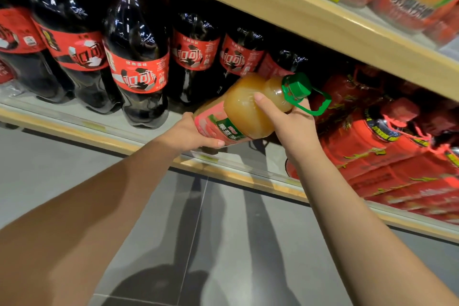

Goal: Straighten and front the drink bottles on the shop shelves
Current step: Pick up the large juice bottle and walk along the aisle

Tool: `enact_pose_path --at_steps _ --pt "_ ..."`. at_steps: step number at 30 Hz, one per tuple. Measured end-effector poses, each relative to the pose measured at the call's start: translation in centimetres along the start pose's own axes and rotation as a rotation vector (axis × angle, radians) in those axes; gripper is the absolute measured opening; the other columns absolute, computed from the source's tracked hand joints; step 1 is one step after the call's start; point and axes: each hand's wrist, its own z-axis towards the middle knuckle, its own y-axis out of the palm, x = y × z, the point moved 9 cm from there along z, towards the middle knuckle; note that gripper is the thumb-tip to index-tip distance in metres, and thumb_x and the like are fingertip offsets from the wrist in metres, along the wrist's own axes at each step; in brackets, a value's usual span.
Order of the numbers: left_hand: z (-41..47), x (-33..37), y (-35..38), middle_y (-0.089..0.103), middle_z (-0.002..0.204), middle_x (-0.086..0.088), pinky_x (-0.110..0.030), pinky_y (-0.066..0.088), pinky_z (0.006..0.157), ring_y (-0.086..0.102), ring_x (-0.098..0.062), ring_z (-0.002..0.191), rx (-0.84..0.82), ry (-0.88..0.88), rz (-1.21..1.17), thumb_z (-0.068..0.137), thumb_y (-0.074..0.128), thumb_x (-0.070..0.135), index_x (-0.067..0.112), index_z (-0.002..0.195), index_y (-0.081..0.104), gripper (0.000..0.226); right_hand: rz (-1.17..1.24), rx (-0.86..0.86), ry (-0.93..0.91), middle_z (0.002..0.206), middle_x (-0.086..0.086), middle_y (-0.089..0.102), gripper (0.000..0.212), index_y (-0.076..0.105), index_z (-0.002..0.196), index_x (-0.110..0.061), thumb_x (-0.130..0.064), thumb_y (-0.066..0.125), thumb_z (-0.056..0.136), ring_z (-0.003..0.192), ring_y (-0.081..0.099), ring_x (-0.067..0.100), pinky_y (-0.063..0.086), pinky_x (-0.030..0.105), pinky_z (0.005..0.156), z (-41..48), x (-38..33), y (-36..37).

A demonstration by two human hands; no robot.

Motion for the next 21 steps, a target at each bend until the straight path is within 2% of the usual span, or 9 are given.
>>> enact_pose_path --at_steps 2,5,7,9,11,13,15,17,21 --pt "-0.2 0.5 0.1 0.074 0.104 0.007 -0.028 0.059 0.081 0.07 -0.01 0.097 -0.004 0.027 -0.032 0.043 0.102 0.038 0.016 0.123 0.055 0.095 0.059 0.017 0.013 0.107 -0.015 0.076 0.043 0.065 0.111 -0.035 -0.037 0.09 0.076 0.098 0.072 0.0 0.058 0.018 0.078 -0.1 0.2 -0.4" --pt "-1.0 1.3 0.5 0.077 0.094 0.008 -0.024 0.058 0.083 0.072 -0.005 0.091 -0.023 0.059 -0.048 0.048 0.101 0.03 0.02 0.107 0.068 0.069 0.074 0.039 0.028 0.109 -0.013 0.076 0.05 0.067 0.116 -0.03 -0.038 0.091 0.073 0.101 0.072 0.003 0.06 0.027 0.086 -0.3 0.3 -1.0" --pt "-1.8 1.8 0.1 0.075 0.081 0.019 -0.008 0.053 0.065 0.069 0.009 0.077 0.032 0.091 -0.076 0.05 0.1 0.026 0.03 0.091 0.063 0.056 0.11 0.068 0.056 0.11 -0.012 0.077 0.05 0.067 0.116 -0.03 -0.037 0.091 0.073 0.102 0.072 0.005 0.06 0.031 0.09 -0.5 0.4 -1.7" --pt "-2.4 2.1 -0.6 0.073 0.086 0.018 -0.005 0.048 0.06 0.067 0.01 0.077 0.099 0.075 -0.111 0.045 0.101 0.031 0.03 0.099 0.055 0.071 0.155 0.106 0.075 0.111 -0.009 0.077 0.053 0.067 0.121 -0.026 -0.036 0.091 0.074 0.103 0.073 0.008 0.06 0.034 0.091 -0.7 0.3 -2.6" --pt "-3.5 2.5 -1.2 0.069 0.103 0.014 -0.016 0.05 0.073 0.067 0.002 0.09 0.136 0.05 -0.127 0.038 0.102 0.037 0.025 0.124 0.047 0.103 0.176 0.151 0.095 0.109 -0.01 0.077 0.056 0.068 0.12 -0.024 -0.042 0.091 0.072 0.101 0.073 0.007 0.06 0.033 0.09 -1.1 -0.2 -3.6" --pt "-4.7 3.0 -1.8 0.069 0.107 0.012 -0.021 0.053 0.075 0.069 -0.002 0.093 0.157 0.052 -0.143 0.035 0.102 0.04 0.024 0.134 0.043 0.116 0.179 0.173 0.143 0.108 -0.012 0.077 0.059 0.07 0.113 -0.026 -0.055 0.09 0.065 0.101 0.073 0.007 0.06 0.037 0.092 -1.7 -0.5 -4.3" --pt "-6.1 3.7 -2.2 0.072 0.104 0.01 -0.018 0.056 0.068 0.071 -0.002 0.089 0.149 0.056 -0.171 0.036 0.102 0.038 0.025 0.127 0.046 0.108 0.163 0.164 0.183 0.11 -0.013 0.076 0.064 0.069 0.111 -0.027 -0.063 0.088 0.061 0.103 0.073 0.007 0.059 0.04 0.094 -2.6 -1.3 -4.9" --pt "-7.8 4.5 -2.2 0.076 0.1 0.008 -0.019 0.058 0.068 0.073 -0.005 0.09 0.114 0.059 -0.198 0.038 0.103 0.034 0.023 0.12 0.054 0.096 0.171 0.121 0.202 0.111 -0.01 0.077 0.064 0.067 0.118 -0.026 -0.056 0.089 0.066 0.103 0.074 0.01 0.061 0.041 0.088 -3.6 -2.1 -5.4" --pt "-12.4 6.5 -1.8 0.077 0.098 -0.001 -0.025 0.059 0.065 0.075 -0.013 0.085 0.067 0.021 -0.232 0.047 0.1 0.012 0.02 0.115 0.06 0.079 0.213 0.082 0.249 0.098 -0.015 0.078 0.048 0.064 0.117 -0.024 -0.039 0.088 0.078 0.088 0.076 0.008 0.058 0.024 0.062 -6.8 -3.9 -6.8"
